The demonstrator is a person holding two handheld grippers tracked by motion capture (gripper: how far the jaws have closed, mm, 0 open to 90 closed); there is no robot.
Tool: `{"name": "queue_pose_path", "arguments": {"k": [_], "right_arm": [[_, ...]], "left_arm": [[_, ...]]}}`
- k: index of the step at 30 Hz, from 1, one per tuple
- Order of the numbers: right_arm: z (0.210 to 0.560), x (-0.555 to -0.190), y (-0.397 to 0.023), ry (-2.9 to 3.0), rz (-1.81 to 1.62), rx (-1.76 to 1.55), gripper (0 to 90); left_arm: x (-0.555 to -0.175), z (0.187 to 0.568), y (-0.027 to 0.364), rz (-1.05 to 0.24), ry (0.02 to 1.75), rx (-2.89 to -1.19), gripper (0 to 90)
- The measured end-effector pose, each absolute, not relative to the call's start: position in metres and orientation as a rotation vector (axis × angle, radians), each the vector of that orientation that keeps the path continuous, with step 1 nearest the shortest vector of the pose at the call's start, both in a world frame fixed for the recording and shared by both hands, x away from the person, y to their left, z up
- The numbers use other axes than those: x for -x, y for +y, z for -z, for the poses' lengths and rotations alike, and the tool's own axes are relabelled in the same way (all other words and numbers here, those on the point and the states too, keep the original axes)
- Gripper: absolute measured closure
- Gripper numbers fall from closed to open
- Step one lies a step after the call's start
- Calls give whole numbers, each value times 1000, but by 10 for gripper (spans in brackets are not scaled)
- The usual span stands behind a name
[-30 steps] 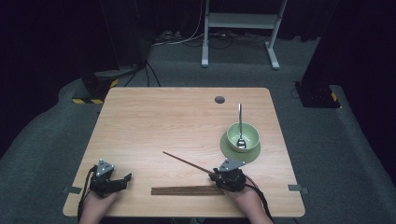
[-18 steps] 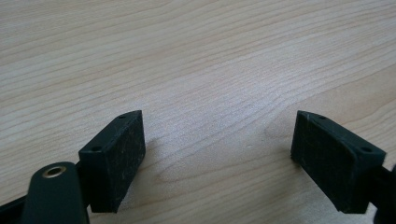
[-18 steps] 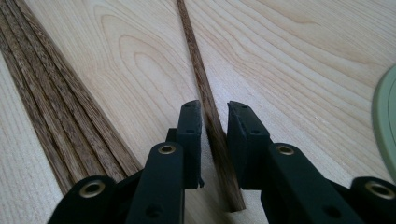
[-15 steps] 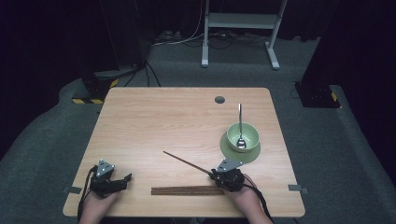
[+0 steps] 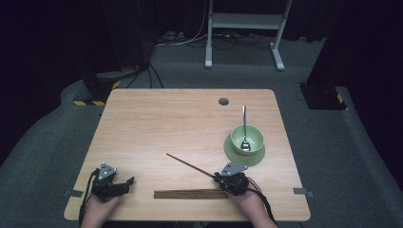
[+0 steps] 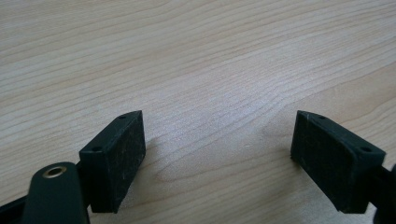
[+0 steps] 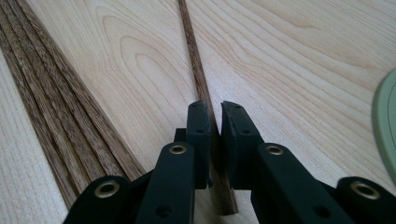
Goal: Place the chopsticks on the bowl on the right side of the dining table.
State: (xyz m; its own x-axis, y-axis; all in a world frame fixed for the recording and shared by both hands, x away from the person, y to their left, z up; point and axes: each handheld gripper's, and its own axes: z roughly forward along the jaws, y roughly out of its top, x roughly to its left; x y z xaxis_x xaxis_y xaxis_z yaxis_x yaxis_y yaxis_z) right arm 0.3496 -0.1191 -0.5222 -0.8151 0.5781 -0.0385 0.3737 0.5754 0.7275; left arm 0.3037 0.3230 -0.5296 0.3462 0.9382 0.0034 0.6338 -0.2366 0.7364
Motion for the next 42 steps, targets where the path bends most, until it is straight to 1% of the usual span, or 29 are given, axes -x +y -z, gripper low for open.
{"name": "queue_pose_path", "arguments": {"k": [10, 30, 42], "right_arm": [[519, -349, -119, 2533, -1070, -788, 835], [502, -347, -130, 2467, -1198, -816, 837], [494, -344, -134, 2432, -1212, -797, 837]], "left_arm": [[-304, 530, 323, -604, 1369, -1967, 180], [-304, 530, 323, -604, 1369, -1967, 179], [-304, 530, 323, -604, 1369, -1966, 179]]}}
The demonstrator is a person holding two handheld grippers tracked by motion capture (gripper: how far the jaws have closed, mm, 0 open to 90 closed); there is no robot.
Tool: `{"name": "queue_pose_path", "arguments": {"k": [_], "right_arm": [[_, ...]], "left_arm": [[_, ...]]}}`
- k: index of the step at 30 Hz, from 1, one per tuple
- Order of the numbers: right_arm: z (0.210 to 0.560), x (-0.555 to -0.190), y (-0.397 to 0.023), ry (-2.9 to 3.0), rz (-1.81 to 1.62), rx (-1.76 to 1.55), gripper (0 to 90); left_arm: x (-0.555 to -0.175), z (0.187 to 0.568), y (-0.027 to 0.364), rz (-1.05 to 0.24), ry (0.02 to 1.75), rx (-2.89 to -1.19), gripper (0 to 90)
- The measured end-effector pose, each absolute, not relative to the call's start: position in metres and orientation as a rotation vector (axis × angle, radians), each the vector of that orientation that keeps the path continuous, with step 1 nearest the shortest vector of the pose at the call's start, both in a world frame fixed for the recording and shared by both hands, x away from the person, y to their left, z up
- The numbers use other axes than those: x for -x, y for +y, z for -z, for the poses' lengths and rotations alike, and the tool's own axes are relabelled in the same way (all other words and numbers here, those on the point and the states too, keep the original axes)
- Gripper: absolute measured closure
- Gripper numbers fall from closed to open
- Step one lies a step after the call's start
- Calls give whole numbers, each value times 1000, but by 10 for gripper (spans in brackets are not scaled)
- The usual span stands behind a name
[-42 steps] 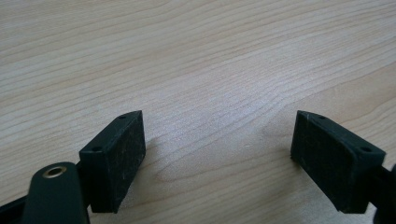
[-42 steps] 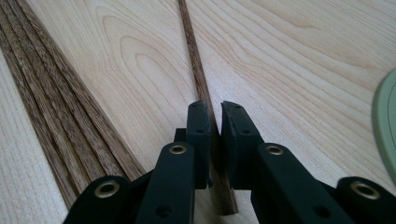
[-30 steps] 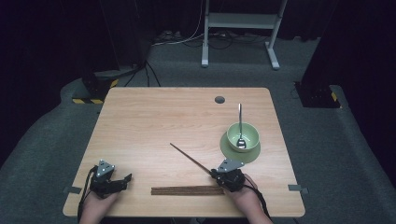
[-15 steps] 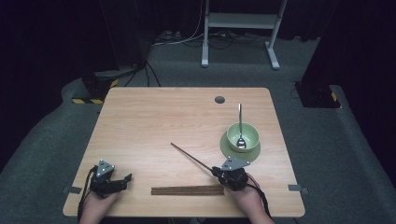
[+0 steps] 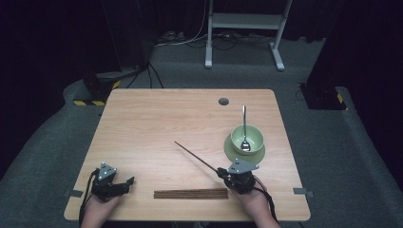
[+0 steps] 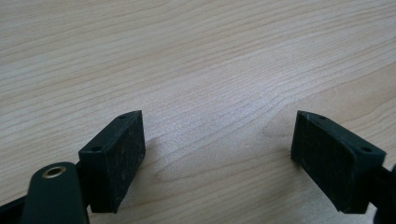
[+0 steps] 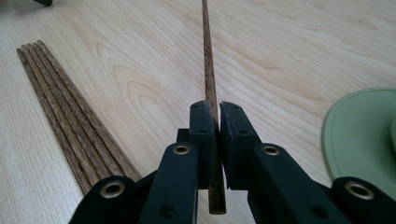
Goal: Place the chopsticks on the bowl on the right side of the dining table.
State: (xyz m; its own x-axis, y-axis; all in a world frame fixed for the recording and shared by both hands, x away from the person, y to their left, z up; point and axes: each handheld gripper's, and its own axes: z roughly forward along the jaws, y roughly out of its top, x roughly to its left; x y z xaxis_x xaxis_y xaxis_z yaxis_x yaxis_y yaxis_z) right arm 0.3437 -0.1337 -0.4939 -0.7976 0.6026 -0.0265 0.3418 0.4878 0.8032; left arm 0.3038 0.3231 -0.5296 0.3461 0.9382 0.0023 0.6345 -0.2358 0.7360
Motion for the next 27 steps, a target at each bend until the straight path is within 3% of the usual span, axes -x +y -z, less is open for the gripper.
{"name": "queue_pose_path", "arguments": {"k": [27], "right_arm": [[469, -345, -172, 2271, -1241, -879, 837]], "left_arm": [[-304, 530, 323, -600, 1368, -1966, 178]]}}
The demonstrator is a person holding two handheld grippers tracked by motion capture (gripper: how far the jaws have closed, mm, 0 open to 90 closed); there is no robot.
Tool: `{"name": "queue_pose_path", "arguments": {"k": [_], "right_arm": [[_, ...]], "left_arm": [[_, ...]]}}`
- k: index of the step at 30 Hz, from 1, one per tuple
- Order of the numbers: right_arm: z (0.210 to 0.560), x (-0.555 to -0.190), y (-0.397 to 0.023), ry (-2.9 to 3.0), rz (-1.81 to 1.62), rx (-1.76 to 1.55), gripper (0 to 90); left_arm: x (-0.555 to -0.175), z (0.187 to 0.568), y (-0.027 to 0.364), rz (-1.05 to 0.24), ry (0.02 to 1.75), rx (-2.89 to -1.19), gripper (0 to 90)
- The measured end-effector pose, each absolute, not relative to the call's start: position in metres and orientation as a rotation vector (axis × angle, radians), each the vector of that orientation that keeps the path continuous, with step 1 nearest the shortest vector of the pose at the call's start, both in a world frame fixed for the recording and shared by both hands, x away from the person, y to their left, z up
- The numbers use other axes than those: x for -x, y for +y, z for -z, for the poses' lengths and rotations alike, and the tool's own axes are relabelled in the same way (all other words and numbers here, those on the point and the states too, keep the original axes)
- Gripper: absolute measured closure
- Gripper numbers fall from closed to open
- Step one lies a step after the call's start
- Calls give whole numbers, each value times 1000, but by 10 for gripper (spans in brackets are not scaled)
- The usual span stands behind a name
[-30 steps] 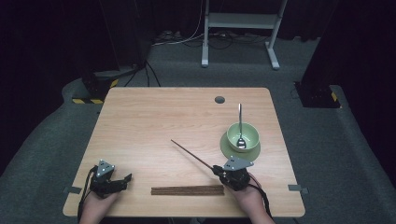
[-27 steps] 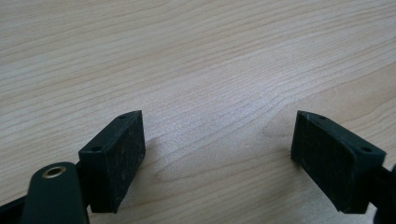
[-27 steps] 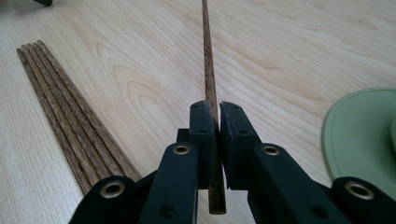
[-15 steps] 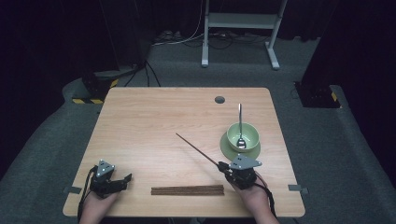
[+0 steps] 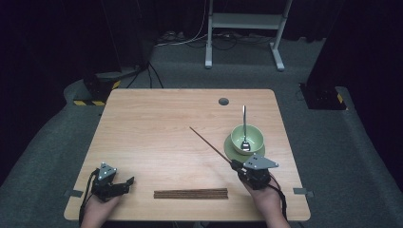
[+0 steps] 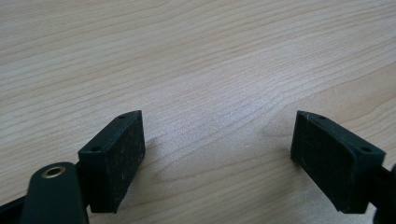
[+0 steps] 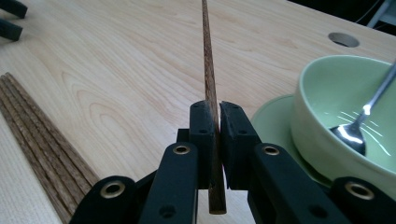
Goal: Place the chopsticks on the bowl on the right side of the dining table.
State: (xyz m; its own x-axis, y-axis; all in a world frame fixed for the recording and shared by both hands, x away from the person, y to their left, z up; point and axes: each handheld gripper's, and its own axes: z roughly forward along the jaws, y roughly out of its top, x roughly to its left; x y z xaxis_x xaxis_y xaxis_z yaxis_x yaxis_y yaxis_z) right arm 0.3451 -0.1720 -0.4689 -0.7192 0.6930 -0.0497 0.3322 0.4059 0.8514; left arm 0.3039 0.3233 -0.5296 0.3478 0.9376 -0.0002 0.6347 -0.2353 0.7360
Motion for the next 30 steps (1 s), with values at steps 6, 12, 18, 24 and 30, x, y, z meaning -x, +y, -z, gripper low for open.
{"name": "queue_pose_path", "arguments": {"k": [6, 12, 18, 24, 30], "right_arm": [[466, -347, -183, 2234, -1243, -918, 837], [464, -350, -195, 2190, -1232, -970, 837], [463, -352, -208, 2147, -1230, -1022, 837], [463, -355, -221, 2115, -1225, -1067, 837], [465, -357, -231, 2089, -1209, -1107, 837]], "left_arm": [[-304, 530, 323, -600, 1368, -1966, 179], [-304, 530, 323, -600, 1368, -1966, 179], [-304, 530, 323, -600, 1368, -1966, 178], [-304, 530, 323, -600, 1368, -1965, 178], [-304, 530, 323, -600, 1368, -1966, 178]]}}
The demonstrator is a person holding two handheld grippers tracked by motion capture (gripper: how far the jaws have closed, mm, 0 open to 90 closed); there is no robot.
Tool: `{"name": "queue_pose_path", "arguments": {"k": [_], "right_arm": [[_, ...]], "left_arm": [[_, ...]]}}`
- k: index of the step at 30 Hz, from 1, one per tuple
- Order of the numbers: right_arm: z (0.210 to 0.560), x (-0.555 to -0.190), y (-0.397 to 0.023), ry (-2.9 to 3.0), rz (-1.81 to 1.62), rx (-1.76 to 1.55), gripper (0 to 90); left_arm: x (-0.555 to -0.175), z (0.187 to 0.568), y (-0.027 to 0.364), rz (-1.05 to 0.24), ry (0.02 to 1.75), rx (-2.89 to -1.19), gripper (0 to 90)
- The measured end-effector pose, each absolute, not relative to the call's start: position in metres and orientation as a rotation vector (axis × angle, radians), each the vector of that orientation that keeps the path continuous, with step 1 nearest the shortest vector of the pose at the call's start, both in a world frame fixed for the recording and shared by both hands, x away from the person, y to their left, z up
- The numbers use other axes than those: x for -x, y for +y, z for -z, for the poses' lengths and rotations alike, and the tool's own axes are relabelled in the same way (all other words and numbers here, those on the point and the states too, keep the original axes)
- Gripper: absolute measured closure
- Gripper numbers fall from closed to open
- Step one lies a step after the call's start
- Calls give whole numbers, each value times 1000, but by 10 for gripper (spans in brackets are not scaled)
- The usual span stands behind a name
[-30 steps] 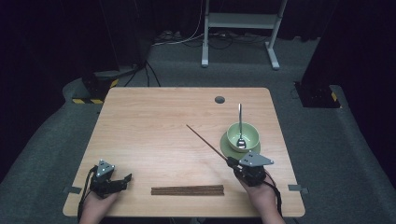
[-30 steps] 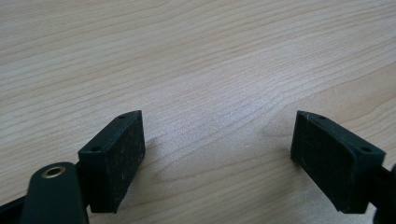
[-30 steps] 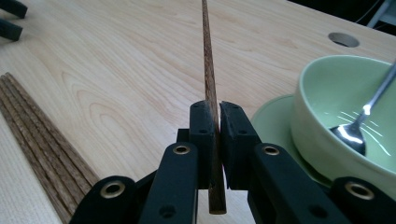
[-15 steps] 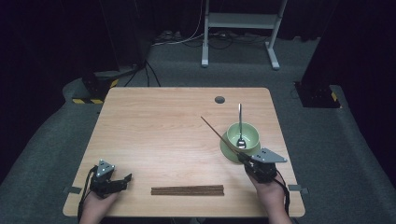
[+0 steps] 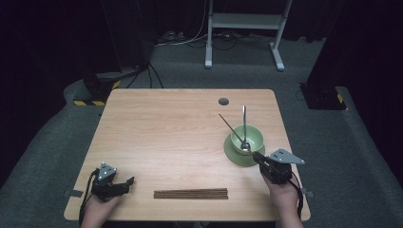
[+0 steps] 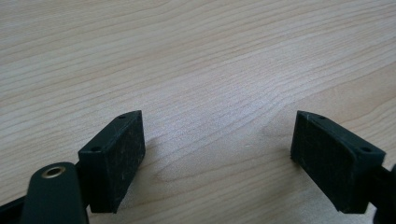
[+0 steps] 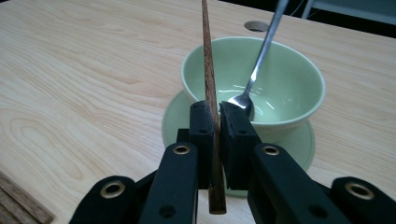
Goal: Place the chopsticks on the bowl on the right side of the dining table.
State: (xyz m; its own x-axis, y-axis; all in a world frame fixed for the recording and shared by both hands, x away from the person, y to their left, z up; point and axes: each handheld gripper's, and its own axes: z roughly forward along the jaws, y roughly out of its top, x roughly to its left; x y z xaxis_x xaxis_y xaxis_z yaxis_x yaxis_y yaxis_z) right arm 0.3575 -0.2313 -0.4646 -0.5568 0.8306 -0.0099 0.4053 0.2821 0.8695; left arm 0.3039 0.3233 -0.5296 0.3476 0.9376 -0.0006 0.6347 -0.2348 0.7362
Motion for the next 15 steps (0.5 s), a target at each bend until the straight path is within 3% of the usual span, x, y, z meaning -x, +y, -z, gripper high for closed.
{"name": "queue_pose_path", "arguments": {"k": [15], "right_arm": [[468, -363, -240, 2062, -1160, -1163, 836]], "left_arm": [[-304, 530, 323, -600, 1368, -1966, 178]]}}
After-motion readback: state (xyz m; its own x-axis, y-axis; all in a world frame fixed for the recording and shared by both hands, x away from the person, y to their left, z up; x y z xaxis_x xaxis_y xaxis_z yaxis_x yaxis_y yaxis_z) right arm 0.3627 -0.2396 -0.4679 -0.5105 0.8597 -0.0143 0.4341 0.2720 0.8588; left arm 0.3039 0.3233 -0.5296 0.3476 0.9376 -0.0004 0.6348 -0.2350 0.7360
